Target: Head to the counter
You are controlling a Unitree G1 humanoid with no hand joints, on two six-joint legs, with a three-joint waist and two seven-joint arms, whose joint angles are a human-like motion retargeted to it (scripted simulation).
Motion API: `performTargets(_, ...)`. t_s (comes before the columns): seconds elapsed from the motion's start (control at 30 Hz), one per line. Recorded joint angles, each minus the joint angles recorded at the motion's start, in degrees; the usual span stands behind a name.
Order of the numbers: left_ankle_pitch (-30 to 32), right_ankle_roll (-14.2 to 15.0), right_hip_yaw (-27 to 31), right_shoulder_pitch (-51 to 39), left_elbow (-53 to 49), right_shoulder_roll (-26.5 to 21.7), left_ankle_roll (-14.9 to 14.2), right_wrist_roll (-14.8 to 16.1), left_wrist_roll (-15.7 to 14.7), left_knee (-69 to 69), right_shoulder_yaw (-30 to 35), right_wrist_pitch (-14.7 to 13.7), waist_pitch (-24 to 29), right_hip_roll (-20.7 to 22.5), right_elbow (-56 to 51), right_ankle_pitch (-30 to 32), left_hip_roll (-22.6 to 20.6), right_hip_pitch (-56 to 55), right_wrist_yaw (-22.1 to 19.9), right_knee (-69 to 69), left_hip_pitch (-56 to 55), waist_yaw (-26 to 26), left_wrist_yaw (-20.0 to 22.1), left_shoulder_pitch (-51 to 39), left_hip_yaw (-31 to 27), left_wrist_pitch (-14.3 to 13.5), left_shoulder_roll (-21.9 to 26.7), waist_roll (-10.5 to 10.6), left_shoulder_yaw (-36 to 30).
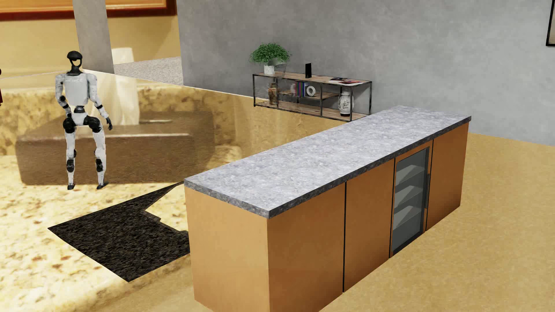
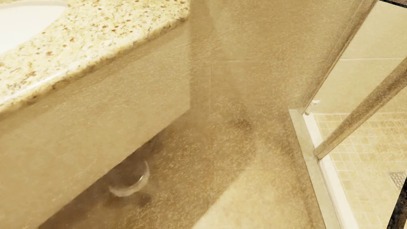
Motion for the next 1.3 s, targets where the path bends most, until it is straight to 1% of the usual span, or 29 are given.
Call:
performTargets(0.17,-0.78,0.55,1.89,-0.36,-0.34,-0.92,0.4,0.4,-1.18,3.0,1.88,-0.77,0.4,0.15,-1.15,0.22,0.86,-1.06,-0.34,2.37,-0.32,0.22,2.0,0.9,1.95,-0.49,0.35,-0.17,0.8)
performTargets(0.27,-0.89,1.73,5.36,-1.17,-1.11,-0.85,0.33,0.84,-1.49,4.22,2.59,-1.59,0.72,1.2,-2.64,1.44,2.6,-3.45,-0.64,4.2,-0.36,0.16,2.21,1.93,5.8,-0.4,1.33,-0.21,1.65)
performTargets(0.3,-0.73,2.99,7.07,-1.64,-1.12,-0.58,0.22,1.11,-1.54,4.17,2.61,-1.95,0.85,1.93,-3.32,2.22,3.62,-4.96,-0.72,5.07,-0.2,0.14,2.1,2.41,7.83,-0.08,1.72,-0.12,2.05)
performTargets(0.33,-0.8,8.17,8.69,-2.19,-0.94,-0.44,0.02,1.13,-1.64,4.28,2.66,-1.99,0.94,2.32,-3.95,1.48,4.73,-6.61,-0.95,6.26,-0.01,0.26,1.88,2.89,10.15,0.12,2.03,0.06,2.34)
performTargets(0.37,-1.2,11.94,9.93,-2.29,-0.58,-0.83,-0.31,0.91,-1.83,4.47,2.52,-2.59,0.97,3.3,-4.55,-0.18,5.92,-8.39,-0.79,7.77,0.43,0.68,1.51,3.51,12.93,0.24,2.43,0.25,2.26)
performTargets(0.4,-1.86,12.1,9.39,-2.49,-0.17,-1.14,-0.8,0.55,-1.86,4.77,2.5,-3.21,0.97,5.03,-5.1,-2.17,7.22,-10.32,-0.45,9.77,1.38,1.62,0.95,4.23,16.38,0.34,2.83,0.42,1.95)
performTargets(0.43,-2.36,12.16,5.84,-2.66,0.09,-1.39,-1.37,0.07,-2.16,4.73,2.63,-3.8,0.96,3.17,-5.43,-3.21,8.43,-12.51,-0.13,12.85,2.77,2.68,0.56,5.08,20.04,0.58,3.36,0.53,1.99)
performTargets(0.47,-2.48,13.12,-4.19,-2.95,0.15,-1.29,-1.97,-0.33,-2.53,4.03,2.44,-4.01,0.87,-5.74,-5.2,-3.57,9.13,-13.26,-0.08,16.58,4.55,3.4,0.3,5.67,23.61,1.38,3.56,0.4,2.19)
performTargets(0.5,-1.96,6.3,-16.47,-3.04,0.28,-1.19,-2.69,-0.82,-2.9,2.91,2.17,-4.37,0.63,-13.59,-4.8,-3.54,9.38,-11.49,-0.6,17.62,6.38,3.63,0.05,6.37,26.84,1.99,4.15,0.0,2.61)
performTargets(0.53,-1.47,-0.95,-29.12,-2.82,0.59,-0.98,-3.57,-1.02,-3.66,2.28,1.51,-4.36,0.33,-19.16,-4.4,-3.61,9.48,-7.86,-1.69,15.83,8.04,3.67,0.21,7.07,29.8,2.82,4.56,-0.58,3.81)
performTargets(0.57,-0.96,-4.98,-39.88,-2.4,0.93,-0.5,-4.68,-0.95,-4.53,2.03,0.66,-4.29,0.03,-21.58,-3.89,0.09,9.93,-3.74,-3.17,11.54,9.7,3.56,0.75,7.71,32.33,3.59,5.02,-1.19,5.4)
performTargets(0.6,-0.11,-4.4,-41.58,-1.94,1.25,0.13,-5.9,-0.66,-4.95,1.72,-0.12,-4.37,-0.09,-20.69,-3.18,1.99,10.74,-2.38,-4.17,9.39,11.33,2.89,0.95,8.23,34.01,3.95,5.76,-1.52,6.54)
performTargets(0.67,3.06,-5.02,-37.65,-1.47,2.1,0.89,-9.13,-0.07,-5.62,4.29,-1.41,-3.77,-0.14,-16.67,-0.18,-0.66,14.57,-2.31,-5.11,9.35,14.28,1.57,1.69,9.2,36.44,4.27,7.27,-1.91,9.35)
performTargets(0.73,10.5,-5.87,-33.58,-2.58,2.13,0.83,-9.88,-0.98,-5.88,9.16,-1.15,-1.85,-0.2,-10.89,4.23,-2.11,19.99,-1.79,-3.89,7.5,15.97,0.71,2.96,10.83,37.37,4.45,7.86,-2.11,12.38)
performTargets(0.77,15.68,-6.62,-31.54,-2.97,1.7,0.58,-6.91,-1.87,-5.64,12.84,-0.11,-0.98,-0.19,-7.46,5.77,-2.58,23.33,-1.05,-2.22,5.69,15.8,0.45,2.93,11.27,36.89,4.45,8.21,-2.11,12.97)
performTargets(0.8,18.3,-7.44,-29.43,-3.22,1.1,0.09,1.59,-2.54,-5.03,16.9,0.89,-0.42,-0.12,-4.24,6.6,-2.92,26.85,-0.3,-0.24,3.99,15.22,0.22,2.44,11.36,36.82,3.65,8.41,-1.93,12.75)
performTargets(0.83,16.18,-8.28,-26.67,-3.42,0.36,-0.51,7.58,-3.02,-4.52,21.71,1.65,-0.05,0.14,-1.33,6.82,-3.38,28.03,0.1,1.28,3.07,12.25,0.56,2.11,11.1,32.02,3.08,8.37,-1.67,12.85)
performTargets(0.87,11.63,-8.96,-23.37,-3.73,-1.03,-0.97,7.39,-3.07,-3.86,27.57,1.83,0.24,0.56,0.98,6.71,-3.92,25.0,0.27,1.68,2.67,6.2,1.44,2.48,10.82,21.16,2.89,8.02,-1.56,13.42)
performTargets(0.9,9.0,-9.46,-20.32,-3.95,-2.87,-1.47,5.06,-2.81,-3.75,33.11,1.52,0.16,0.93,2.74,6.34,-4.44,20.27,0.41,1.31,2.42,0.1,2.08,3.45,10.49,11.35,2.6,7.03,-1.54,14.94)
performTargets(0.93,7.64,-9.76,-17.71,-3.71,-3.94,-1.63,2.9,-2.59,-3.56,37.61,1.72,0.19,1.21,4.07,5.51,-4.99,15.41,0.56,0.14,2.32,-5.27,2.45,4.46,10.07,4.59,1.33,5.97,-1.52,17.17)
performTargets(0.97,6.77,-9.94,-15.31,-3.63,-5.58,-2.19,1.29,-1.97,-3.15,40.48,1.59,0.11,1.39,5.16,4.59,-5.43,11.32,0.81,-0.62,1.99,-9.84,2.66,5.19,9.65,0.83,0.48,4.7,-1.48,18.51)
performTargets(1.0,6.1,-10.02,-12.77,-3.81,-7.7,-2.72,1.35,-1.46,-2.03,41.82,1.74,0.21,1.5,6.17,4.03,-5.87,8.32,1.11,-1.04,1.67,-13.8,2.91,5.66,9.5,-0.61,-0.83,3.79,-1.42,19.19)
performTargets(1.03,5.63,-10.01,-9.98,-4.13,-10.12,-3.22,2.48,-1.14,-1.04,41.64,2.17,0.26,1.55,7.17,3.76,-6.34,6.08,1.58,-1.05,1.29,-17.34,3.28,6.14,9.81,-0.77,-2.26,2.97,-1.38,20.12)
performTargets(1.1,5.05,-9.71,-3.98,-5.02,-15.38,-4.09,5.25,-1.14,1.99,37.19,3.83,0.26,1.56,9.13,3.71,-7.73,1.86,2.87,-0.55,0.83,-23.27,4.4,6.36,11.64,0.16,-4.76,2.3,-1.33,21.43)
performTargets(1.13,5.36,-9.47,-0.81,-4.83,-18.05,-4.2,5.37,-1.58,3.06,33.19,4.7,-0.13,1.54,9.97,3.01,-8.77,-1.11,3.61,-0.29,0.9,-25.85,4.99,6.21,13.28,-0.43,-6.23,2.37,-1.38,22.35)
performTargets(1.17,5.95,-9.23,2.23,-4.63,-20.36,-4.2,4.62,-2.01,4.04,27.54,5.61,-0.34,1.5,10.75,2.29,-9.87,-4.36,4.49,-0.17,0.9,-27.79,5.42,6.02,15.18,-1.9,-7.4,2.45,-1.49,23.22)
performTargets(1.23,8.1,-8.5,7.49,-4.75,-23.03,-4.34,1.17,-1.49,5.44,10.62,7.83,-1.16,1.27,11.81,2.08,-11.89,-10.59,6.62,-0.35,0.66,-28.41,5.84,5.11,18.59,-6.85,-8.3,2.28,-1.81,24.43)
performTargets(1.27,10.52,-7.63,9.6,-4.02,-22.7,-4.3,-2.09,-1.19,5.6,2.12,8.92,-1.73,1.08,11.96,1.88,-12.43,-12.72,8.08,-0.58,0.37,-27.11,5.82,4.35,19.82,-9.44,-8.26,2.24,-1.96,24.63)
performTargets(1.3,17.23,-6.66,11.79,-3.12,-20.74,-4.47,6.36,-0.89,5.47,0.82,10.01,-1.93,0.94,11.55,1.84,-12.35,-13.72,9.3,-0.5,0.84,-26.08,5.73,3.68,20.34,-10.56,-7.6,1.77,-2.12,24.51)
